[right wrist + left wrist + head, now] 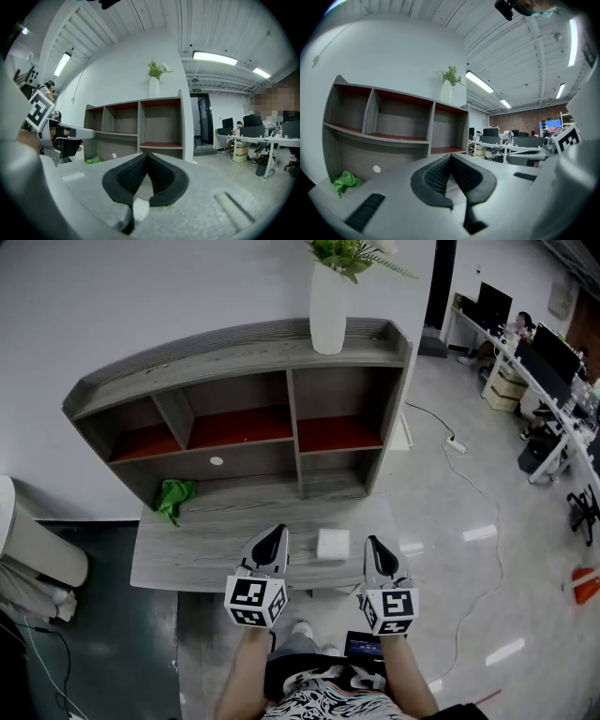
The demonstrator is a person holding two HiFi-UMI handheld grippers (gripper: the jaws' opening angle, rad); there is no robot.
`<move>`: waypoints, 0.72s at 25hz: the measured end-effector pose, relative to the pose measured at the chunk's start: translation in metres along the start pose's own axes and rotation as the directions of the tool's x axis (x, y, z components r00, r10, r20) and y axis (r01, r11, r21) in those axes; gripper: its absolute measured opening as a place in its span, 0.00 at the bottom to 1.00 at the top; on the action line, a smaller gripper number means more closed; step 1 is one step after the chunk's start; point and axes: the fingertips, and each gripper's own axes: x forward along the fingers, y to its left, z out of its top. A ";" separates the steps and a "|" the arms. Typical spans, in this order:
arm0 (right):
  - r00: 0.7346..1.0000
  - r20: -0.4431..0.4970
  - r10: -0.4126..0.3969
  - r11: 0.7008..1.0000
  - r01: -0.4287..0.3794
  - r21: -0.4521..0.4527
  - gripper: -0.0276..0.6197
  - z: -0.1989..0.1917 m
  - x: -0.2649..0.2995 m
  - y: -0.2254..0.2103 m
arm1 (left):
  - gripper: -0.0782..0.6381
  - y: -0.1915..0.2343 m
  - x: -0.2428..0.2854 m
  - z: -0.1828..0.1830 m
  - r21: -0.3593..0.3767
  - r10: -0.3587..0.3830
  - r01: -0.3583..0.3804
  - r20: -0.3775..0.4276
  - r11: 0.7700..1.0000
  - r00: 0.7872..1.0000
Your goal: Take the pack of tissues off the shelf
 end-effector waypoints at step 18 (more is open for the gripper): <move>1.000 -0.017 0.012 1.000 -0.012 -0.004 0.05 -0.007 -0.014 0.006 | 0.12 -0.007 -0.014 -0.014 -0.016 -0.006 0.005 -0.020 1.000 1.000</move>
